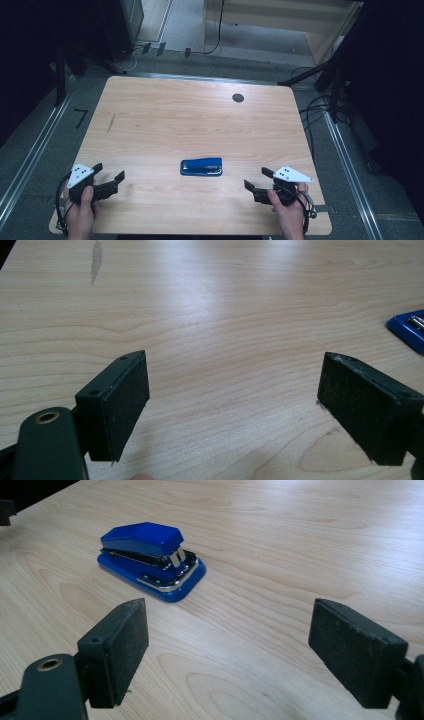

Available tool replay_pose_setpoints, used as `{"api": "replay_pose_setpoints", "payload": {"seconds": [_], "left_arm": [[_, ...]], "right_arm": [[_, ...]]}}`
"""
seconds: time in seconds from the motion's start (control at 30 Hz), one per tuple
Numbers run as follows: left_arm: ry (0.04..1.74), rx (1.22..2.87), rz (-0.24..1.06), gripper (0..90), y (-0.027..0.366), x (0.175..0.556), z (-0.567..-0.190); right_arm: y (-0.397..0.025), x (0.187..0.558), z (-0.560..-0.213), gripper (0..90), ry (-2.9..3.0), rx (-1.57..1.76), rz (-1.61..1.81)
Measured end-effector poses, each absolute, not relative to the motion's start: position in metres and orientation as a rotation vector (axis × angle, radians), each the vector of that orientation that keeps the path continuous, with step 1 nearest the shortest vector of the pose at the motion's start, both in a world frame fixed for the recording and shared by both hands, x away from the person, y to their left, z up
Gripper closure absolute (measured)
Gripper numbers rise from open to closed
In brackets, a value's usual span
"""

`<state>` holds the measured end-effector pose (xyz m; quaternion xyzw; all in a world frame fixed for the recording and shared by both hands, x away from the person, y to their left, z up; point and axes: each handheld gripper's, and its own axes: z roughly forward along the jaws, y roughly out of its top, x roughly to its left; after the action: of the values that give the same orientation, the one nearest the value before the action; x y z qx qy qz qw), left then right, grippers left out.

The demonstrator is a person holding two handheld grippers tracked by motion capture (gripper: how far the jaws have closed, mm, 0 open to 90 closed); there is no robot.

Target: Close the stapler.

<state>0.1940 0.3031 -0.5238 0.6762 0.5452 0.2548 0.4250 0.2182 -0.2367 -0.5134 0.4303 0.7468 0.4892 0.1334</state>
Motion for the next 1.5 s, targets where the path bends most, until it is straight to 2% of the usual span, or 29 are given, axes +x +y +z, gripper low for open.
{"api": "replay_pose_setpoints", "payload": {"seconds": [0.83, 1.23, 1.5], "left_arm": [[1.351, 1.692, 0.625, 13.9, 0.303, 0.193, -0.524], [1.349, 1.692, 0.627, 13.8, 0.303, 0.193, -0.524], [1.350, 1.691, 0.626, 13.8, 0.303, 0.193, -0.524]], "right_arm": [[-0.293, 0.201, -0.519, 14.9, 2.056, 1.305, 1.365], [-0.333, 0.193, -0.520, 14.9, 1.950, 1.365, 1.367], [-0.349, 0.190, -0.524, 12.1, 1.911, 1.383, 1.352]]}}
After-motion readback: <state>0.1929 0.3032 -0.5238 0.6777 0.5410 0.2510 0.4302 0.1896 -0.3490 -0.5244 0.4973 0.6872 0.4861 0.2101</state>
